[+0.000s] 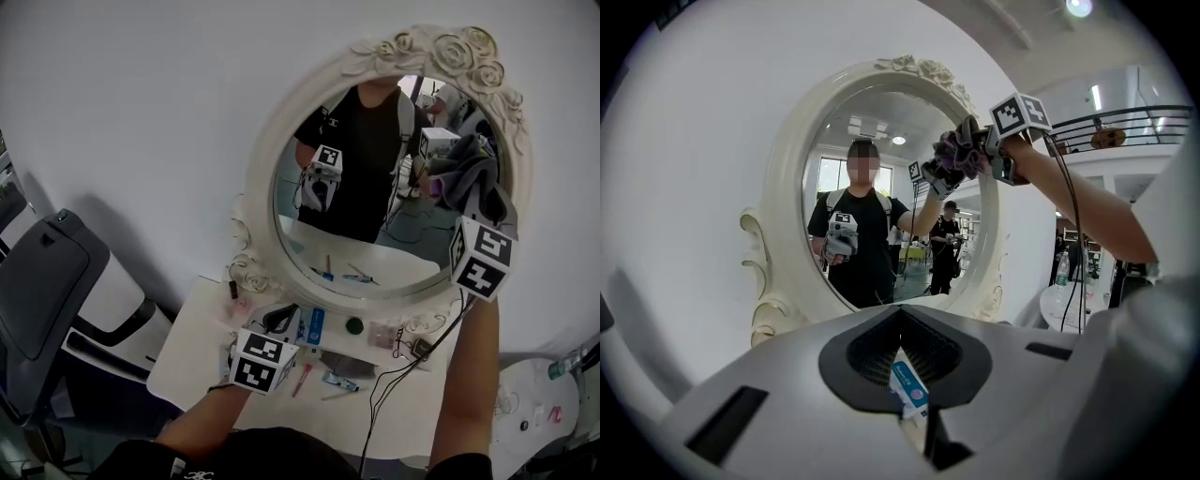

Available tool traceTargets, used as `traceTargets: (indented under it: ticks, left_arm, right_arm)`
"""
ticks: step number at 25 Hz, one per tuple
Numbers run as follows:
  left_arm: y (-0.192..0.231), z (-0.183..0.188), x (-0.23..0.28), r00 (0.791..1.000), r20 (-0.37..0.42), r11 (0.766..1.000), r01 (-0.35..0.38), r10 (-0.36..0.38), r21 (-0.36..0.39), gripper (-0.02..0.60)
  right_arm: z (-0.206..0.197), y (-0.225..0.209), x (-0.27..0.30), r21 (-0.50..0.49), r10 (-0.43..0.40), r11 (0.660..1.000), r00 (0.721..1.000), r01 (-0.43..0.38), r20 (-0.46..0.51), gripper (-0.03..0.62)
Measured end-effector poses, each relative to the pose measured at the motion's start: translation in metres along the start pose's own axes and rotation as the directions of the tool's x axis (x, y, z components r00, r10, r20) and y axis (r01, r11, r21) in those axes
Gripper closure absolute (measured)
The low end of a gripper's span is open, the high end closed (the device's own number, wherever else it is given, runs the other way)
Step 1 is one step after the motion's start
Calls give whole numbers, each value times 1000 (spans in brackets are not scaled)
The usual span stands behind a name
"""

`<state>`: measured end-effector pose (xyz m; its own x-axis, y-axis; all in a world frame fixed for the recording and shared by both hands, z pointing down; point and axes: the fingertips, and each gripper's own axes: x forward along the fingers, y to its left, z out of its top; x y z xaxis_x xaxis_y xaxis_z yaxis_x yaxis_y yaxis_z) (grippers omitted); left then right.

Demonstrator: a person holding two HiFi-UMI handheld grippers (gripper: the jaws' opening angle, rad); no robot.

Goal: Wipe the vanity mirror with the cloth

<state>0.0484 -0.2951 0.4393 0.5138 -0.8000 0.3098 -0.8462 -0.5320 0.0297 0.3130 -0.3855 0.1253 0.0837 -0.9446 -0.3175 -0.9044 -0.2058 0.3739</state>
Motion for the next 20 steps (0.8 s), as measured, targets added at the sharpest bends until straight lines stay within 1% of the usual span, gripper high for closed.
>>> traceTargets:
  ticks: [3, 6, 11, 15, 20]
  left_arm:
    - [-12, 0, 6, 1000, -2, 1000, 26, -26, 12, 575]
    - [-22, 2, 9, 999, 1, 999, 42, -42, 23, 575]
    - [-31, 6, 14, 998, 8, 998, 58, -58, 29, 575]
    - [-40, 5, 15, 997, 1, 997, 71, -71, 38, 575]
    - [-43, 1, 16, 998, -13, 997, 69, -69, 42, 575]
  right_arm:
    - [-22, -23, -7, -17, -47, 999, 998, 47, -41, 553]
    - [-47, -34, -14, -23, -65, 998, 994, 63, -83, 553]
    - [-93, -33, -29, -46, -67, 997, 986, 60, -150, 553]
    - [-127, -26, -41, -35, -45, 999, 977, 38, -209, 553]
    - [-169, -9, -54, -89, -32, 996, 966, 10, -258, 553]
